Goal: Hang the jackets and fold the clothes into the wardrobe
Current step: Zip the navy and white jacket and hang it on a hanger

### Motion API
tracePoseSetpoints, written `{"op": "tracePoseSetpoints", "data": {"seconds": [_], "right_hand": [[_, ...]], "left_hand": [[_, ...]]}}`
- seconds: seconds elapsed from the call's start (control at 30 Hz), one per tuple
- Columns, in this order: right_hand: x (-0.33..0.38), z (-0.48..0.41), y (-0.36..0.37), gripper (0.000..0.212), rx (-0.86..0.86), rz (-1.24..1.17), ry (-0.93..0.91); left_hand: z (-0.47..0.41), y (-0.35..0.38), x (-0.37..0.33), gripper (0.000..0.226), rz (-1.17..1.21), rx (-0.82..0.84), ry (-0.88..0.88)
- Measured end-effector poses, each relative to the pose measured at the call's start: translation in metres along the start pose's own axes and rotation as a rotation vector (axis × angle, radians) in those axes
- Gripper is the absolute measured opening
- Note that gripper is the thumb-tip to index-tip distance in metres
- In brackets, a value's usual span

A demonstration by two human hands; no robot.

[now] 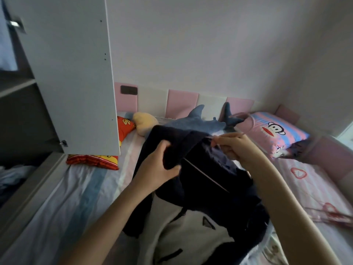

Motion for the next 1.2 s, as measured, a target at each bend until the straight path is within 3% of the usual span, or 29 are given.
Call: {"op": "tracePoseSetpoints", "data": {"seconds": [0.07,0.2,0.23,0.3,0.37,0.43,0.53,0.67,0.73,0.83,1.0,1.13,1.2], "right_hand": [[0.012,0.001,-0.013,0.027,-0.045,-0.016,-0.076],[0.017,-0.002,-0.028,0.032,-0.096,0.032,-0.090],[0.018,-0.001,-0.023,0.031,-0.075,0.073,-0.086],[0.026,0.001,-0.012,0.029,-0.005,0.134,-0.108],[0.039,0.001,-0.002,0.026,0.066,0.164,-0.125],[0.048,-0.003,-0.001,0.022,0.109,0.172,-0.130],[0.049,-0.007,-0.003,0.025,0.171,0.154,-0.095],[0.043,-0.010,-0.006,0.056,0.287,0.195,-0.039],[0.044,-0.012,-0.005,0.046,0.300,0.238,-0.004],[0.049,-0.024,-0.006,0.021,0.226,0.282,0.016],[0.065,-0.060,-0.002,0.029,-0.040,0.257,-0.190],[0.092,-0.094,0.016,0.018,-0.234,0.336,-0.359],[0.110,-0.132,0.024,0.018,-0.232,0.349,-0.411]], "left_hand": [[0.008,-0.003,0.019,0.060,-0.017,0.076,-0.026],[0.004,-0.049,0.032,0.049,-0.102,-0.353,0.098],[-0.003,-0.055,0.039,0.053,-0.140,-0.360,0.049],[-0.023,-0.054,0.062,0.062,-0.080,-0.215,-0.105],[-0.028,-0.045,0.079,0.056,0.000,-0.049,-0.243],[-0.025,-0.038,0.084,0.046,0.078,-0.041,-0.299],[-0.021,-0.047,0.075,0.034,0.102,-0.104,-0.254],[-0.019,-0.090,0.069,0.015,-0.014,-0.200,-0.123],[-0.020,-0.111,0.067,0.015,-0.067,-0.204,-0.093],[-0.026,-0.136,0.068,0.023,-0.142,-0.231,-0.080],[-0.048,-0.163,0.098,0.037,-0.390,-0.267,-0.163],[-0.055,-0.170,0.112,0.049,-0.577,-0.538,-0.296],[-0.070,-0.178,0.117,0.051,-0.672,-0.664,-0.308]]}}
Point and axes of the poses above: each hand's wrist, its own z-axis away from the middle knuckle, its own y-axis out of the palm, x = y × z, the point moved 6 cm from there along -z, towards the middle knuckle, and after that the axes turned 9 degrees about x, right-handed, at the moved point
